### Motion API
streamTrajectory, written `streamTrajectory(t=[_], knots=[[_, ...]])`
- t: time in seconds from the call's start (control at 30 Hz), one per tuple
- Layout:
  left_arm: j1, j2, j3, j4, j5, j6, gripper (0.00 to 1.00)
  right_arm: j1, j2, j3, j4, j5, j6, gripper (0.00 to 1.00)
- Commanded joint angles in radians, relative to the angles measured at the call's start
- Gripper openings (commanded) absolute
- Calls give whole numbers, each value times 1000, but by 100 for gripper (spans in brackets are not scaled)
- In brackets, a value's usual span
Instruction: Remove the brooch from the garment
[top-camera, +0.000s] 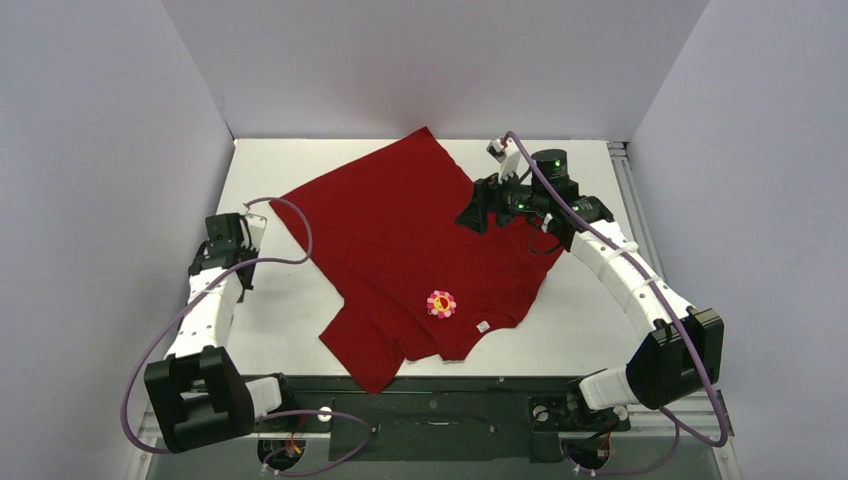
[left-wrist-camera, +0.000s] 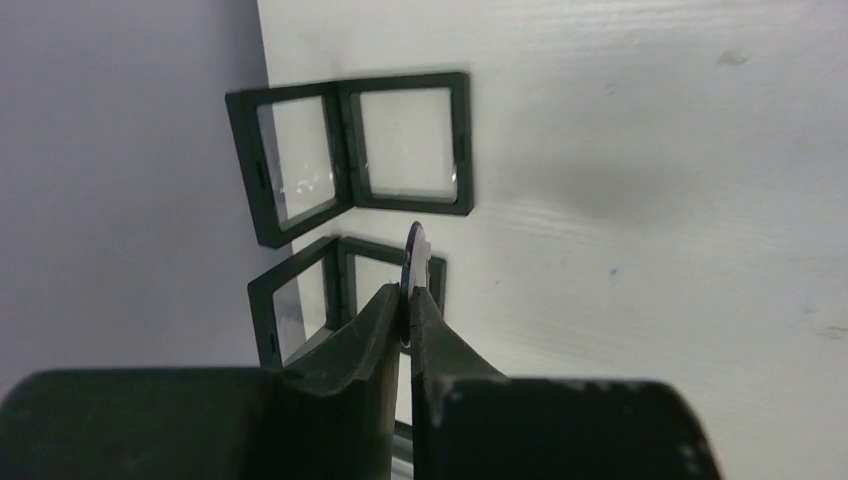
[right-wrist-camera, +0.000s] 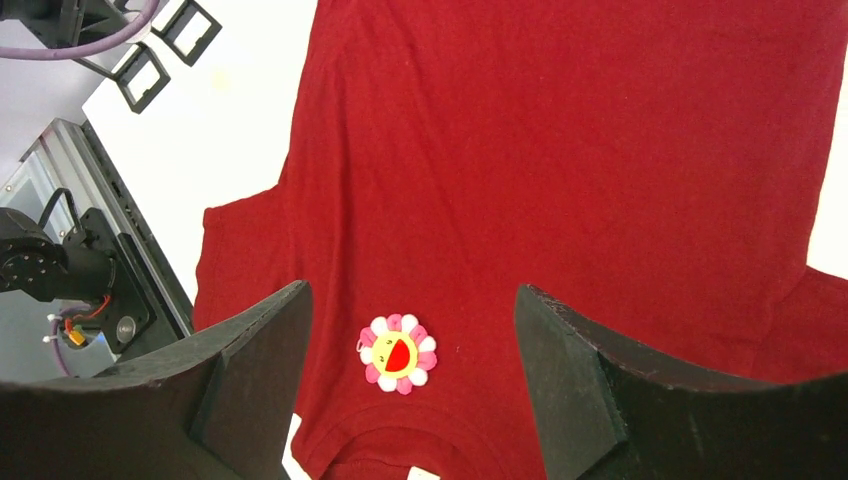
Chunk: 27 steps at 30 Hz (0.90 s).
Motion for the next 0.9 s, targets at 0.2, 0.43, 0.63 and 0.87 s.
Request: streamTrajectory(t=[0.2, 0.43, 0.63, 0.87], knots=[[154, -31, -122, 114, -42, 183, 3, 14, 28, 60, 7, 11, -20, 70], [208, -20, -172, 173, -51, 246, 3, 17, 31, 63, 0, 11, -21, 70], [262, 8, -183, 210, -47, 287, 3, 19, 33, 68, -7, 9, -22, 70], [273, 42, -205, 263, -54, 301, 3, 19, 40, 72, -8, 1, -14, 70]])
